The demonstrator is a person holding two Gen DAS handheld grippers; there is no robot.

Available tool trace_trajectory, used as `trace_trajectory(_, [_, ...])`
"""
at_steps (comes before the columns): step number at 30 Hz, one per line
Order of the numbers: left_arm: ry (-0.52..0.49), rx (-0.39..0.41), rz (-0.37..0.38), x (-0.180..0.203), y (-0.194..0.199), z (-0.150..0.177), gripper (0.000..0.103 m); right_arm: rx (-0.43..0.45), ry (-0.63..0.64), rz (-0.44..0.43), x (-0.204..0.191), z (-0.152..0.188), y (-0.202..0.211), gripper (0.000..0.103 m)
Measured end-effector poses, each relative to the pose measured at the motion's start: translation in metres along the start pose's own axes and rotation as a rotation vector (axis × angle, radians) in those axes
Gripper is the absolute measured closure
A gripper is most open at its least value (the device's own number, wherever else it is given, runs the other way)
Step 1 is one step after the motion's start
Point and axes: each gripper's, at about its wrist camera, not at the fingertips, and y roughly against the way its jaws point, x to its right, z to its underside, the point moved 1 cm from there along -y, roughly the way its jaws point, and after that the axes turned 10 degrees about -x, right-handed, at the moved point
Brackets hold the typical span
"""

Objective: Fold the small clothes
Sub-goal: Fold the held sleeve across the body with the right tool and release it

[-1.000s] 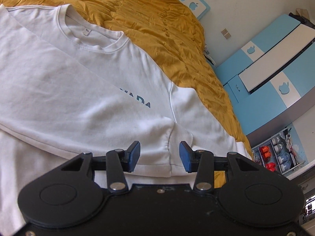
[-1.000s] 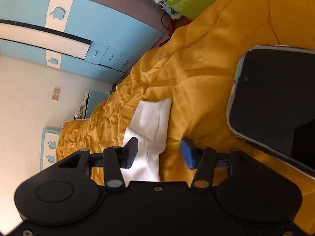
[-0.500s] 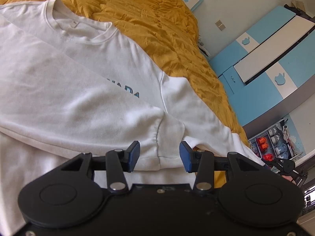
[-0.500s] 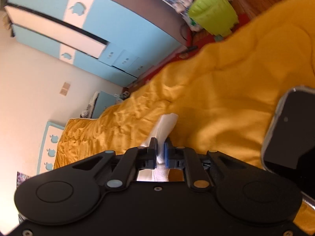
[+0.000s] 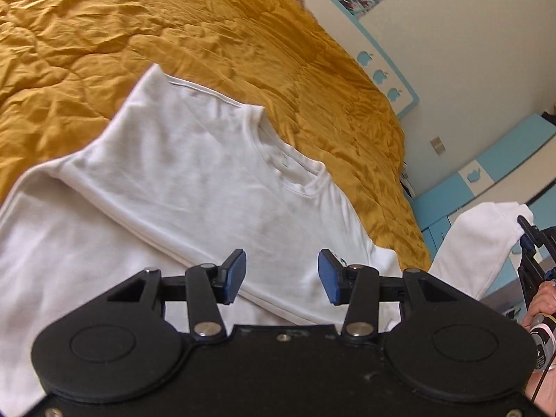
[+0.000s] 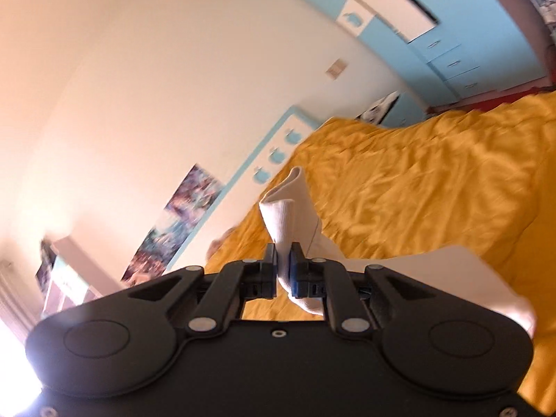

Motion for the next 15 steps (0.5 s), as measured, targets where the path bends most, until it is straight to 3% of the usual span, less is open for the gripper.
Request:
trace_trajectory(6, [0.134,0.076,-0.056,-0.062,0.039,-0.01,0.056,-0.33,0.12,-0.161,-0.087,0.155,-0.068,0.092])
trace_trajectory(8, [0.153,0.086,-0.074,-0.075,0.044,-0.013,0.056,-0.433,0.205,-0.168,-0.1,0.201,-0.082,0.08])
trace_trajectory(9, [0.167,0.092,-0.08,-0.079,0.045,-0.016,0.056,-0.473,0.253,-0.151,-0.103,0.22,-0.083,0.061])
trace_trajectory(11, [0.18,0.106,-0.077,-0.087,0.049,-0.018,0.056,-0.512,0.266,-0.149,-0.098,0.234,-0.078,0.056])
trace_trajectory(15, [0.206,0.131,-0.083,-0.094,0.048,-0.025,0.056,-0.517,0.235,-0.092,-0.066,0.217,-0.058,0.055])
